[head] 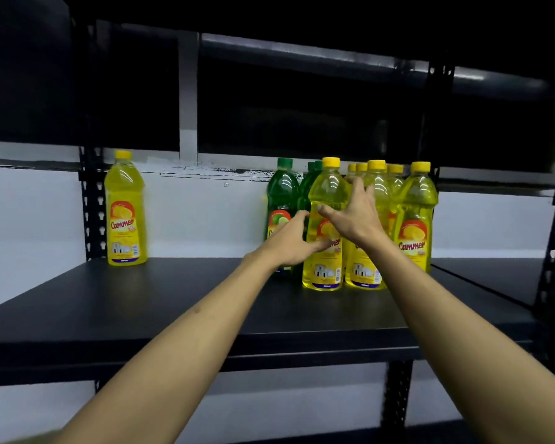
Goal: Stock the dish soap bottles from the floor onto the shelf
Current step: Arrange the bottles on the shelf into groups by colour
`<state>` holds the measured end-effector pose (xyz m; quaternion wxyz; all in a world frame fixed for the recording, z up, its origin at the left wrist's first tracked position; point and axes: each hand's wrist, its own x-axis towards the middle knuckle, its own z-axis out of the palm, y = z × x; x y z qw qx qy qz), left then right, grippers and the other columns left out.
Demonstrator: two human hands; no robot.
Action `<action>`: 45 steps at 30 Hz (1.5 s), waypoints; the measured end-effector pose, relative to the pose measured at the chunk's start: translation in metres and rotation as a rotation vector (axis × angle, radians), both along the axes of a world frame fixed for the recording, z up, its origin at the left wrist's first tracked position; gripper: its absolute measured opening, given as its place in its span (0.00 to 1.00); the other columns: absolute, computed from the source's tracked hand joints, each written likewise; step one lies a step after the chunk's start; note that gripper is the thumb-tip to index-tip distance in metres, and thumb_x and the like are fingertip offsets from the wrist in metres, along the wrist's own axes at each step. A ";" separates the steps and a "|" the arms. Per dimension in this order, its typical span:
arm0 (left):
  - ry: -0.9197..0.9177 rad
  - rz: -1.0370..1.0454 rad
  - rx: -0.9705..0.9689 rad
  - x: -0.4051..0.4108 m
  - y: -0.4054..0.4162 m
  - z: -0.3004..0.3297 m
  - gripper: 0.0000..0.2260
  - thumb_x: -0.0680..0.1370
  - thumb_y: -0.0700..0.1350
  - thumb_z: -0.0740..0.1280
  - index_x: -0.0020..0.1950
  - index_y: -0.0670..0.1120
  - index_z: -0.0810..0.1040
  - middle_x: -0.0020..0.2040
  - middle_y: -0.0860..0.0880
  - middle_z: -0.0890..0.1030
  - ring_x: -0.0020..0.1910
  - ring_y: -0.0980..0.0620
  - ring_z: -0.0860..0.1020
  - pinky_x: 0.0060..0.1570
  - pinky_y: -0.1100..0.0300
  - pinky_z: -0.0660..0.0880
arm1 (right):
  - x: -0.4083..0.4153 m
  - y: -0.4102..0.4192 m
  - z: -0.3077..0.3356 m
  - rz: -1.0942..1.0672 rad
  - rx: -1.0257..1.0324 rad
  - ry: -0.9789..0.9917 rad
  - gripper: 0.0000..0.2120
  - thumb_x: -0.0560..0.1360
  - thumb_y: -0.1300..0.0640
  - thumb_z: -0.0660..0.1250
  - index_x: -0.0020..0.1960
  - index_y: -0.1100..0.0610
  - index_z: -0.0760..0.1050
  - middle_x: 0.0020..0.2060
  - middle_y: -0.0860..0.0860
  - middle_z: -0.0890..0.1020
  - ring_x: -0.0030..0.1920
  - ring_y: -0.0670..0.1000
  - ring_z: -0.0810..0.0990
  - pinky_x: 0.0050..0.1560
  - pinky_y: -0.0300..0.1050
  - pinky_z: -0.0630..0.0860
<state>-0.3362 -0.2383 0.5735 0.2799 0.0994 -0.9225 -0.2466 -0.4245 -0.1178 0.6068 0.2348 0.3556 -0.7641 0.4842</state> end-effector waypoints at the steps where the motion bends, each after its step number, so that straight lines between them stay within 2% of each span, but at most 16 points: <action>1: 0.014 -0.006 0.041 -0.006 0.002 -0.002 0.37 0.74 0.62 0.72 0.76 0.50 0.62 0.69 0.47 0.75 0.68 0.46 0.73 0.61 0.51 0.72 | -0.005 0.001 -0.002 0.022 0.004 -0.002 0.39 0.73 0.49 0.75 0.76 0.57 0.58 0.73 0.60 0.63 0.74 0.62 0.64 0.71 0.57 0.66; 5: 0.041 -0.002 0.116 -0.025 0.005 -0.010 0.43 0.71 0.66 0.71 0.78 0.53 0.55 0.73 0.44 0.72 0.69 0.42 0.73 0.64 0.42 0.74 | -0.018 -0.001 -0.007 0.123 0.035 -0.007 0.42 0.74 0.51 0.75 0.78 0.57 0.53 0.73 0.61 0.68 0.73 0.61 0.66 0.70 0.55 0.67; 10: 0.100 -0.054 0.141 -0.030 0.007 -0.017 0.34 0.77 0.57 0.71 0.77 0.51 0.57 0.69 0.46 0.75 0.66 0.44 0.75 0.63 0.43 0.74 | -0.026 -0.006 -0.015 0.179 0.009 -0.003 0.45 0.74 0.47 0.74 0.79 0.60 0.50 0.76 0.60 0.62 0.76 0.59 0.62 0.72 0.50 0.64; 12: 0.104 -0.076 0.142 -0.028 0.003 -0.018 0.34 0.77 0.56 0.70 0.77 0.52 0.56 0.70 0.47 0.74 0.68 0.45 0.74 0.65 0.43 0.73 | -0.029 -0.010 -0.019 0.194 -0.007 -0.003 0.45 0.74 0.45 0.74 0.79 0.60 0.51 0.75 0.60 0.63 0.75 0.58 0.63 0.70 0.48 0.65; 16: 0.079 -0.091 0.127 -0.011 -0.012 -0.016 0.33 0.77 0.56 0.71 0.76 0.54 0.58 0.69 0.50 0.76 0.68 0.48 0.74 0.65 0.45 0.74 | -0.023 -0.017 -0.018 0.301 -0.042 -0.026 0.37 0.72 0.46 0.75 0.70 0.56 0.57 0.61 0.53 0.77 0.62 0.53 0.78 0.58 0.46 0.75; 20: 0.067 -0.052 0.092 0.022 -0.033 -0.015 0.33 0.77 0.58 0.70 0.76 0.56 0.57 0.66 0.52 0.78 0.63 0.50 0.78 0.63 0.49 0.76 | 0.002 -0.035 -0.017 0.414 -0.047 -0.009 0.33 0.74 0.49 0.74 0.68 0.57 0.57 0.48 0.39 0.76 0.47 0.40 0.78 0.50 0.37 0.74; 22: 0.048 0.001 0.063 0.046 -0.046 -0.014 0.35 0.77 0.58 0.69 0.78 0.55 0.55 0.62 0.53 0.76 0.59 0.51 0.78 0.58 0.55 0.76 | 0.016 -0.052 -0.016 0.467 -0.039 0.002 0.32 0.73 0.49 0.75 0.66 0.55 0.58 0.47 0.37 0.76 0.45 0.38 0.78 0.44 0.28 0.74; 24: 0.009 0.080 0.014 0.073 -0.065 -0.012 0.37 0.76 0.61 0.68 0.79 0.54 0.54 0.64 0.50 0.76 0.58 0.49 0.78 0.56 0.56 0.75 | 0.030 -0.070 -0.015 0.513 -0.037 -0.006 0.32 0.73 0.49 0.75 0.65 0.55 0.58 0.46 0.38 0.76 0.43 0.36 0.78 0.38 0.25 0.73; 26: -0.057 0.184 -0.021 0.102 -0.089 -0.012 0.38 0.76 0.64 0.67 0.79 0.53 0.55 0.67 0.46 0.75 0.59 0.47 0.78 0.58 0.53 0.75 | 0.045 -0.089 -0.015 0.543 -0.045 -0.006 0.32 0.73 0.49 0.75 0.65 0.55 0.58 0.45 0.38 0.76 0.43 0.37 0.78 0.38 0.26 0.73; 28: -0.131 0.296 -0.056 0.133 -0.114 -0.014 0.35 0.77 0.63 0.66 0.78 0.51 0.59 0.69 0.45 0.74 0.62 0.47 0.77 0.61 0.51 0.74 | 0.059 -0.108 -0.015 0.560 -0.056 -0.001 0.31 0.73 0.48 0.75 0.64 0.54 0.58 0.46 0.40 0.77 0.44 0.40 0.78 0.40 0.30 0.73; 31: -0.255 0.441 -0.122 0.178 -0.153 -0.023 0.29 0.79 0.62 0.64 0.75 0.48 0.66 0.72 0.45 0.72 0.68 0.45 0.73 0.65 0.51 0.71 | 0.080 -0.138 -0.015 0.594 -0.058 -0.022 0.32 0.72 0.50 0.76 0.64 0.57 0.58 0.48 0.44 0.77 0.44 0.41 0.79 0.38 0.29 0.76; 33: -0.318 0.514 -0.134 0.204 -0.175 -0.031 0.27 0.79 0.61 0.63 0.73 0.47 0.68 0.71 0.44 0.72 0.67 0.45 0.72 0.64 0.52 0.70 | 0.093 -0.160 -0.016 0.618 -0.076 -0.036 0.33 0.71 0.48 0.77 0.63 0.56 0.59 0.52 0.49 0.80 0.47 0.47 0.82 0.46 0.39 0.81; 35: -0.376 0.573 -0.124 0.224 -0.189 -0.039 0.28 0.80 0.61 0.63 0.74 0.46 0.68 0.71 0.44 0.73 0.67 0.44 0.73 0.64 0.53 0.70 | 0.106 -0.179 -0.016 0.618 -0.086 -0.033 0.33 0.70 0.45 0.77 0.61 0.54 0.59 0.53 0.52 0.81 0.51 0.52 0.82 0.49 0.47 0.79; 40: -0.498 0.654 -0.109 0.252 -0.206 -0.055 0.29 0.80 0.63 0.60 0.76 0.48 0.67 0.73 0.45 0.71 0.70 0.45 0.71 0.67 0.53 0.68 | 0.135 -0.221 -0.018 0.693 -0.105 -0.062 0.33 0.72 0.48 0.76 0.65 0.54 0.58 0.53 0.51 0.80 0.46 0.48 0.82 0.36 0.31 0.73; 43: -0.500 0.657 -0.050 0.259 -0.210 -0.064 0.30 0.80 0.65 0.57 0.77 0.49 0.67 0.74 0.45 0.70 0.72 0.45 0.70 0.69 0.52 0.67 | 0.149 -0.245 -0.018 0.730 -0.117 -0.077 0.34 0.72 0.48 0.77 0.66 0.54 0.58 0.55 0.52 0.80 0.49 0.51 0.82 0.41 0.37 0.77; 45: -0.504 0.665 -0.035 0.260 -0.210 -0.066 0.31 0.80 0.66 0.56 0.78 0.49 0.65 0.76 0.44 0.68 0.73 0.44 0.68 0.69 0.52 0.65 | 0.158 -0.258 -0.018 0.749 -0.120 -0.078 0.34 0.72 0.49 0.76 0.66 0.55 0.58 0.56 0.52 0.79 0.50 0.52 0.82 0.41 0.38 0.77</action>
